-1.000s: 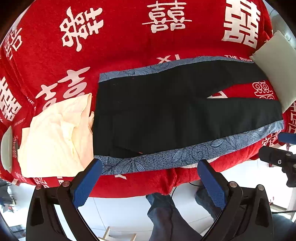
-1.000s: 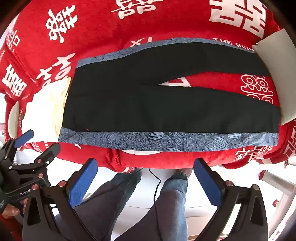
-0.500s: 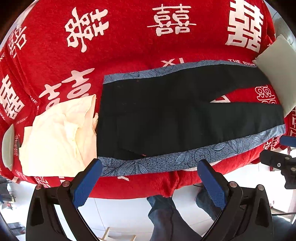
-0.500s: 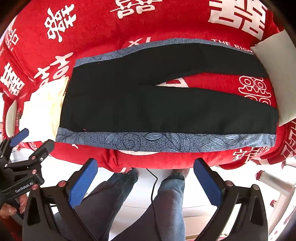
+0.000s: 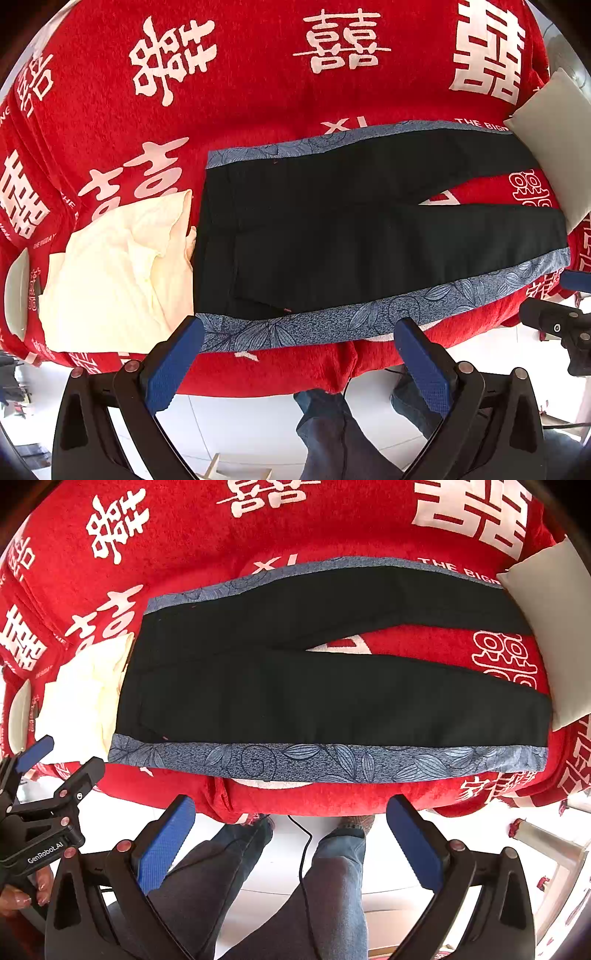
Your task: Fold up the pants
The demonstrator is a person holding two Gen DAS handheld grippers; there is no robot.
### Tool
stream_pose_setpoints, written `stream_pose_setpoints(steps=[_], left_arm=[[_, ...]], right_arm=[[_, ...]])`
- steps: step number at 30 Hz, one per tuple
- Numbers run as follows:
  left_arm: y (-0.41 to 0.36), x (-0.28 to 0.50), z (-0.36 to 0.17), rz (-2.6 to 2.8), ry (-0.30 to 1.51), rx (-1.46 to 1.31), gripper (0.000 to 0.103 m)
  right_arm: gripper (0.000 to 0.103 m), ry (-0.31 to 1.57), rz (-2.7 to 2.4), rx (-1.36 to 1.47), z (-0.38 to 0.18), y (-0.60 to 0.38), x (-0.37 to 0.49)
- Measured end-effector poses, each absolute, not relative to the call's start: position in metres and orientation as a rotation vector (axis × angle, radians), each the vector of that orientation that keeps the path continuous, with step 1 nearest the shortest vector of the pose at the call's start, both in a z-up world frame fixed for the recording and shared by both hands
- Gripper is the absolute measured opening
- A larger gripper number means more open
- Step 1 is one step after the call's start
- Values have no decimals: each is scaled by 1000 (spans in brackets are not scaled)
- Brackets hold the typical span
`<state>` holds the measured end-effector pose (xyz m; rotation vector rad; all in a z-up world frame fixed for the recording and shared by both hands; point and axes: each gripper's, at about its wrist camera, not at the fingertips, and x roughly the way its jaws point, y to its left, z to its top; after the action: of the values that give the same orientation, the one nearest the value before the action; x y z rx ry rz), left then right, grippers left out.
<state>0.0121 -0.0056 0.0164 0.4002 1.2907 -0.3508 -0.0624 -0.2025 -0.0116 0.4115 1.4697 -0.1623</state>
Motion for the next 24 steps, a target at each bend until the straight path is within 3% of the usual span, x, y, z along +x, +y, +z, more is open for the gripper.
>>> stream_pose_setpoints(steps=[24], left_arm=[[-6,7,16,-348,1297,404,103]], right_arm=[[103,1469,-166,417,-12,-204,-67]])
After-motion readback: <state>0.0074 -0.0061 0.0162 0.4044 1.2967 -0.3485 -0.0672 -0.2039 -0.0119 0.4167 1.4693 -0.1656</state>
